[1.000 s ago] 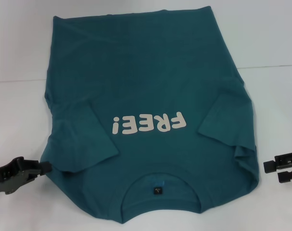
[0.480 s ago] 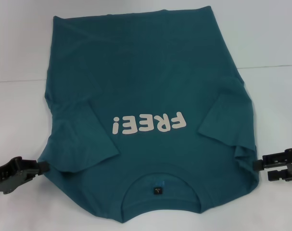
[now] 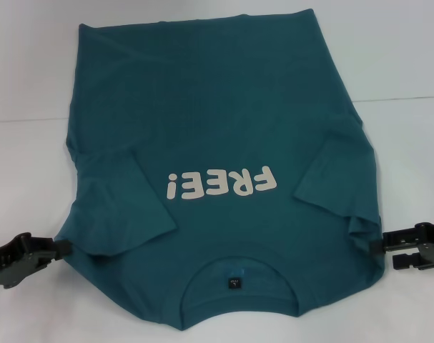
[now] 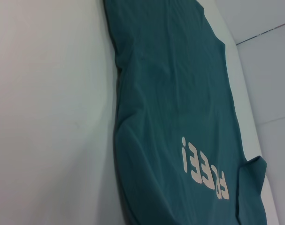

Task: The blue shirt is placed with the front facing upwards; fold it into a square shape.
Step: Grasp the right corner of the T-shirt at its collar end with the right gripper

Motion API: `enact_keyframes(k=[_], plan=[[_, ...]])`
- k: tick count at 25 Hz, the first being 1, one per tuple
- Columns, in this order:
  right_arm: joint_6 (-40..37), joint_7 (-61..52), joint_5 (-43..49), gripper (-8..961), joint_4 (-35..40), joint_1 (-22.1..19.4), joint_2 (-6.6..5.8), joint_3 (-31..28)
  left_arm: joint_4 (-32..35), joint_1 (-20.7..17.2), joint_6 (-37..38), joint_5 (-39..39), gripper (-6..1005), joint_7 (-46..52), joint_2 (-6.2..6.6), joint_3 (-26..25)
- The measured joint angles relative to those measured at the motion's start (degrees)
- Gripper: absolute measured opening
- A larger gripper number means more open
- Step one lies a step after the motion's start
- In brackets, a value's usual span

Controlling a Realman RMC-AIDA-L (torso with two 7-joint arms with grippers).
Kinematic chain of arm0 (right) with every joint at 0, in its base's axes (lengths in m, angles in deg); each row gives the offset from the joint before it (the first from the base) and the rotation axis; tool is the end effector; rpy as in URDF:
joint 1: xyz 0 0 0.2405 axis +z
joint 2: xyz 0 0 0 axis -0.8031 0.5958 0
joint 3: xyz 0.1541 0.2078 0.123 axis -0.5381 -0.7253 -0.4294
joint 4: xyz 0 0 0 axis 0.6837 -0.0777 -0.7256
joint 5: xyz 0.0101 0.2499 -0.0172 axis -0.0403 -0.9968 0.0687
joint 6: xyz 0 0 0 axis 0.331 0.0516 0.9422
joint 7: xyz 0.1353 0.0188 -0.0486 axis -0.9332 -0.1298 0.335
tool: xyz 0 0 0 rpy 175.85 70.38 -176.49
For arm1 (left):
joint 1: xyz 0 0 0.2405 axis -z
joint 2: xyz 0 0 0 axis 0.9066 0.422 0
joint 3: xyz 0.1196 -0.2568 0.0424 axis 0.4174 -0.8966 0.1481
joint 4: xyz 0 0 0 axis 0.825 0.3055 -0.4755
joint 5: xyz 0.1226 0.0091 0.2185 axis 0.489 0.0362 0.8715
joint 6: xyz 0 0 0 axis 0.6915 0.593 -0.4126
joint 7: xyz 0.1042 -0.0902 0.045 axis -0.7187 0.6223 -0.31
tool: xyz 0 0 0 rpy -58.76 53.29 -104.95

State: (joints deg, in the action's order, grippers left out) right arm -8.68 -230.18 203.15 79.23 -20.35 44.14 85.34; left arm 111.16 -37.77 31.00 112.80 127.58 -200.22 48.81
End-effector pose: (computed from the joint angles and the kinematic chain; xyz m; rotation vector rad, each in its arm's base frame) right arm 0.3861 0.3793 0.0587 -2.0542 2.0632 0.2603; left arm -0.3911 0.3513 0.0172 -1.8972 -2.0340 -0.7563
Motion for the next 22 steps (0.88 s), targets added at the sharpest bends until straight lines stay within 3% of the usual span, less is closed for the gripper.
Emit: enact_keyframes(k=[22], plan=[[4.62,-0.86,0.10,776,-2.16,0.97,1.21,2.51,0.01,-0.20,-0.43,0.00,30,0.00,0.00,-0.20]])
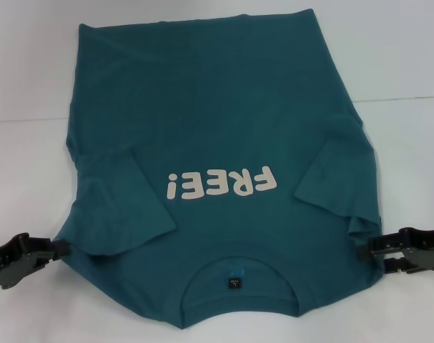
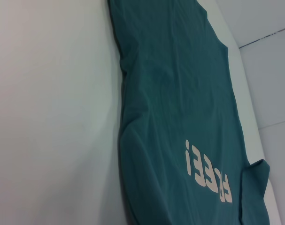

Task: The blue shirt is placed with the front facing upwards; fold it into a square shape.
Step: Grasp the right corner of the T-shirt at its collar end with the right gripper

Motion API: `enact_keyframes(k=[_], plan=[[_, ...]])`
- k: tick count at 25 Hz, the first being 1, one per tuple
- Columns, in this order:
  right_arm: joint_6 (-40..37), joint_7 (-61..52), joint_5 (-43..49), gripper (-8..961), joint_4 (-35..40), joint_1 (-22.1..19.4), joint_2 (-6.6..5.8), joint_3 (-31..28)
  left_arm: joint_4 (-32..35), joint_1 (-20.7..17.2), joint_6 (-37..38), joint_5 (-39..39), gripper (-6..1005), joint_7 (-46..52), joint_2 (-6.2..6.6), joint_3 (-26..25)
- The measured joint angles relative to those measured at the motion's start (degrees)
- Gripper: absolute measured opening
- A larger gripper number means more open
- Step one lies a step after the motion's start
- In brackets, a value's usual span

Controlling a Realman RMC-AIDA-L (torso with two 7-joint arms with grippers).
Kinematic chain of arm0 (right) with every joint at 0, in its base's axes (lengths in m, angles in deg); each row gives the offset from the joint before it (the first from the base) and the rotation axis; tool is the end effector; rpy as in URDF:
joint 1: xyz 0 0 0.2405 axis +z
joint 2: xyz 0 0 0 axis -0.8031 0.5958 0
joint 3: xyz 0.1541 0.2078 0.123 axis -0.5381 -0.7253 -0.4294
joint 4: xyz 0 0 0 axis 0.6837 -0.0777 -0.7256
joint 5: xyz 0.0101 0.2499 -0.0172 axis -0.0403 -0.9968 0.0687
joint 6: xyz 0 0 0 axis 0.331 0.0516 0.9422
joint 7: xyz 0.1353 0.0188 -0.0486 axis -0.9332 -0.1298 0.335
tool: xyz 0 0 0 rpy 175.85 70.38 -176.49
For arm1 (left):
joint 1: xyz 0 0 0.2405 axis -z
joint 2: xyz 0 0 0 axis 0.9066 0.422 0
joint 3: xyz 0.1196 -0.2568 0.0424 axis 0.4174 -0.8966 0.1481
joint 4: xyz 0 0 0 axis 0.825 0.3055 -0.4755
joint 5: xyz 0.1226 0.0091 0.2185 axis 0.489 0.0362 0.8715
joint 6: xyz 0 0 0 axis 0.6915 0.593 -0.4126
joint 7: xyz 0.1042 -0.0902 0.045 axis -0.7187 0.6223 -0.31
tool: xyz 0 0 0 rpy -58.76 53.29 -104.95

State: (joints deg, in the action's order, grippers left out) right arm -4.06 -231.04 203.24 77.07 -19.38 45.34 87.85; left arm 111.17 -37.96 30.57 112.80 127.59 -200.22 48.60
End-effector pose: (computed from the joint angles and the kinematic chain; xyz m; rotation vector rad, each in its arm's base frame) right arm 0.3848 0.3858 0.0370 -2.0346 2.0629 0.2220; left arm -0.3934 0.3506 0.0179 -1.8828 -2.0336 -0.7571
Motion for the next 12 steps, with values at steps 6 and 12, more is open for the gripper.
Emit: enact_keyframes(k=[6,12], plan=[[0.93,0.00,-0.01,775,-1.01,0.94,0.21,0.59,-0.09,0.00,-0.09,0.00,30,0.00,-0.05,0.00],[1.30,0.01,-0.73,775,-1.01,1.43,0.44,0.05,-0.09,-0.02,-0.10,0.00,31,0.00,-0.09,0.00]])
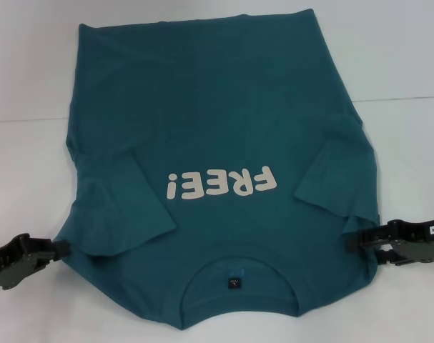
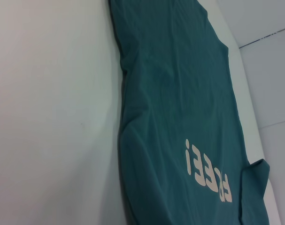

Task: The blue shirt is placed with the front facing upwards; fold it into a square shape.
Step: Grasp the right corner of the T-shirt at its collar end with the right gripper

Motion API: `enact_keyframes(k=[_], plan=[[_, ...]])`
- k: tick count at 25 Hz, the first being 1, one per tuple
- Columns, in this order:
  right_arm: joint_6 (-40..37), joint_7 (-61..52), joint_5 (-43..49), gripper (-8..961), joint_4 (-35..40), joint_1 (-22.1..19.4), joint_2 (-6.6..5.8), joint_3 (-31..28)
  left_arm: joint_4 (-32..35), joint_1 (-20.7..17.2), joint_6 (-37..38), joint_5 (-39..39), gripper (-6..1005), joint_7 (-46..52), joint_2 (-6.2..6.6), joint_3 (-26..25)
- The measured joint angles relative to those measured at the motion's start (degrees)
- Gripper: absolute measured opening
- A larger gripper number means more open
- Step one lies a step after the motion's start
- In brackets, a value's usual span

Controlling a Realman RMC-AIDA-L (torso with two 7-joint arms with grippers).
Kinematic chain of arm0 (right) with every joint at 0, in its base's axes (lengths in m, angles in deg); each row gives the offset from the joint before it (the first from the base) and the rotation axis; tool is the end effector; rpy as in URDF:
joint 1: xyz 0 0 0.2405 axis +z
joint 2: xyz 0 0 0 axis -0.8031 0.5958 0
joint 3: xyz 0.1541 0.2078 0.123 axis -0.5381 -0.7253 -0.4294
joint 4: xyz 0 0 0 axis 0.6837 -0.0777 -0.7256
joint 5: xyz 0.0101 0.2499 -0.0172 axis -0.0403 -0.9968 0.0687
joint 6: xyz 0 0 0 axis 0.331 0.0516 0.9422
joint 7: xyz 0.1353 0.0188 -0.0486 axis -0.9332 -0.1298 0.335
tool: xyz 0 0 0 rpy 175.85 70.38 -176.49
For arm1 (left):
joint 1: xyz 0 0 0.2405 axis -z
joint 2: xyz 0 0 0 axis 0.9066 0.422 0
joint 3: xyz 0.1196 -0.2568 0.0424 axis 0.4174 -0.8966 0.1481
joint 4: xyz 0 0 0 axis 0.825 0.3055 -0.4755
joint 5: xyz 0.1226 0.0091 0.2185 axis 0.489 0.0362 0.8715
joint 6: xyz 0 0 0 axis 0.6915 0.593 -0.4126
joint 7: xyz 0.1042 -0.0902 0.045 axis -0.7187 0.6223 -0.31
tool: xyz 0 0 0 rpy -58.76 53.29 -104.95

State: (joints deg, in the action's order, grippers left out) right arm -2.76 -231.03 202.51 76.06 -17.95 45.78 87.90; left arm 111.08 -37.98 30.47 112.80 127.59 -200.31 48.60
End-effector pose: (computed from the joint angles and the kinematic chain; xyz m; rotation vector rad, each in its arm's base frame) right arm 0.3754 0.3953 0.0296 -2.0486 2.0507 0.2472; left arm -0.3934 0.3503 0.0167 -1.8811 -2.0363 -0.7579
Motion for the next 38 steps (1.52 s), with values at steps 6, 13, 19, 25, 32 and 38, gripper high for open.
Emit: enact_keyframes(k=[6,13,19,25,32,38], plan=[[-0.12,-1.06,0.38,775,0.02,0.17,-0.06,0.30,0.01,-0.07,0.00,0.00,32,0.00,0.00,-0.61],[-1.66,-2.67,0.89,776,0.82,-0.57,-1.34,0.28,0.01,-0.22,0.01,0.00,32,0.00,0.00,-0.79],[-1.12,-2.60,1.37,775,0.75,-0.58,-1.05,0.23,0.01,-0.28,0.01,0.00,33,0.00,-0.05,-0.80],[-0.37,-2.29,1.41,775,0.36,0.04,-0.34,0.28,0.01,-0.28,0.00,0.00,33,0.00,-0.08,-0.79],[0.32,-2.43,1.25,776,0.26,0.61,0.32,0.97,0.06,-0.34,-0.07,0.00,34,-0.14,-0.09,-1.50],[0.42,-2.53,0.87,751,0.56,1.29,0.80,0.82,0.09,-0.48,-0.09,0.00,34,-0.17,-0.09,-1.49]])
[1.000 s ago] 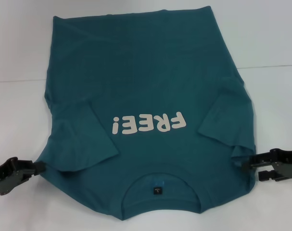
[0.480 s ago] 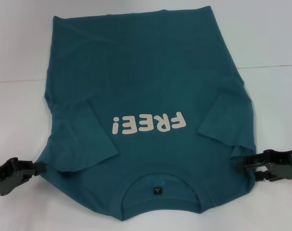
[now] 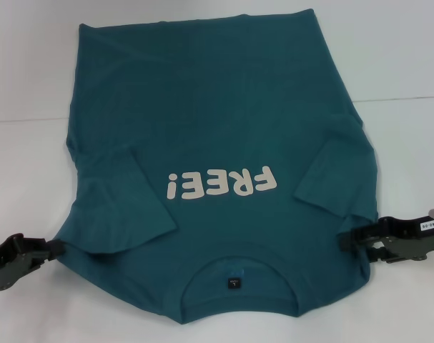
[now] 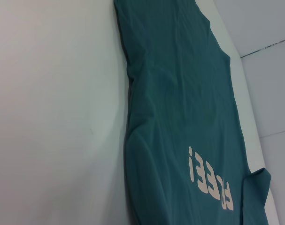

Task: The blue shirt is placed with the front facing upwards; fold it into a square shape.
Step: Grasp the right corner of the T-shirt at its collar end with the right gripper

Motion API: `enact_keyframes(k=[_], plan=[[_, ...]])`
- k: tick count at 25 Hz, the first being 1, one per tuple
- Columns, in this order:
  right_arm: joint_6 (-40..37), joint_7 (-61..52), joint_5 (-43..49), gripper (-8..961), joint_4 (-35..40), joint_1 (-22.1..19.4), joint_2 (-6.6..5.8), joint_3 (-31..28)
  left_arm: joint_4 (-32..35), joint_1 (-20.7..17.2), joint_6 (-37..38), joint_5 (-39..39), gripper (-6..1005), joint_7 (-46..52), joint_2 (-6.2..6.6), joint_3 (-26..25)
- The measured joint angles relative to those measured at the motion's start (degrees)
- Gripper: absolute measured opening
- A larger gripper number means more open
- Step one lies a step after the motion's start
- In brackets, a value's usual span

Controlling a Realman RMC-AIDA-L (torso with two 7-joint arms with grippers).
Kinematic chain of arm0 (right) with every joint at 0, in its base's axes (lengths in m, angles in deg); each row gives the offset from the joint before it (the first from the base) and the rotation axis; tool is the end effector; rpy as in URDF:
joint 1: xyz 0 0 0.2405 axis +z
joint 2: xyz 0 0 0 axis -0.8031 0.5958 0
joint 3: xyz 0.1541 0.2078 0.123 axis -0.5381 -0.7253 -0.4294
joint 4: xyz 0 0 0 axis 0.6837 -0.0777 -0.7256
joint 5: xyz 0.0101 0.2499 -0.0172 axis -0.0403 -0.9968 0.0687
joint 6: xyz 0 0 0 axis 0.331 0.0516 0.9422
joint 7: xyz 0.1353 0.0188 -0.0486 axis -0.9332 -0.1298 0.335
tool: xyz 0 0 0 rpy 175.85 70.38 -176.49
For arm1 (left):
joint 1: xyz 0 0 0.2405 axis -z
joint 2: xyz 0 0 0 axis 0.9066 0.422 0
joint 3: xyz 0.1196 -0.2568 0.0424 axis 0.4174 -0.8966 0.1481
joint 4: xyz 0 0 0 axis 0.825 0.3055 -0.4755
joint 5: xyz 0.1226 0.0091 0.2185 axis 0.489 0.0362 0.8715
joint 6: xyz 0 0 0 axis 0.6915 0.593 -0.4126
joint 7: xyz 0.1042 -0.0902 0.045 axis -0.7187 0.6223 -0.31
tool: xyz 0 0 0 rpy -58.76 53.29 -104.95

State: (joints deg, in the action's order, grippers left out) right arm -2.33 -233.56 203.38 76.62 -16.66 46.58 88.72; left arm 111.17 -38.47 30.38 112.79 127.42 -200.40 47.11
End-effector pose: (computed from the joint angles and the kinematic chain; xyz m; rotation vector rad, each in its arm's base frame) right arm 0.3654 0.4025 0.0231 -2.0414 2.0660 0.2252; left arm -0.3983 0.3466 0.0194 -1.8472 -2.0393 -0.7810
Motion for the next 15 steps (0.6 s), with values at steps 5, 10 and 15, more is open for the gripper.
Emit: enact_keyframes(k=[5,10,15], plan=[[-0.09,-0.40,0.23,631,0.24,0.05,-0.34,-0.02,0.01,-0.12,0.00,-0.53,34,-0.01,0.00,-0.07],[-0.69,-0.67,0.65,529,0.26,0.02,-0.85,1.51,0.00,-0.20,0.00,-1.18,33,-0.01,-0.08,-0.09],[-0.68,-1.11,0.66,372,0.26,0.07,-1.27,2.36,-0.08,-0.21,0.01,-1.25,33,-0.01,-0.09,-0.09]])
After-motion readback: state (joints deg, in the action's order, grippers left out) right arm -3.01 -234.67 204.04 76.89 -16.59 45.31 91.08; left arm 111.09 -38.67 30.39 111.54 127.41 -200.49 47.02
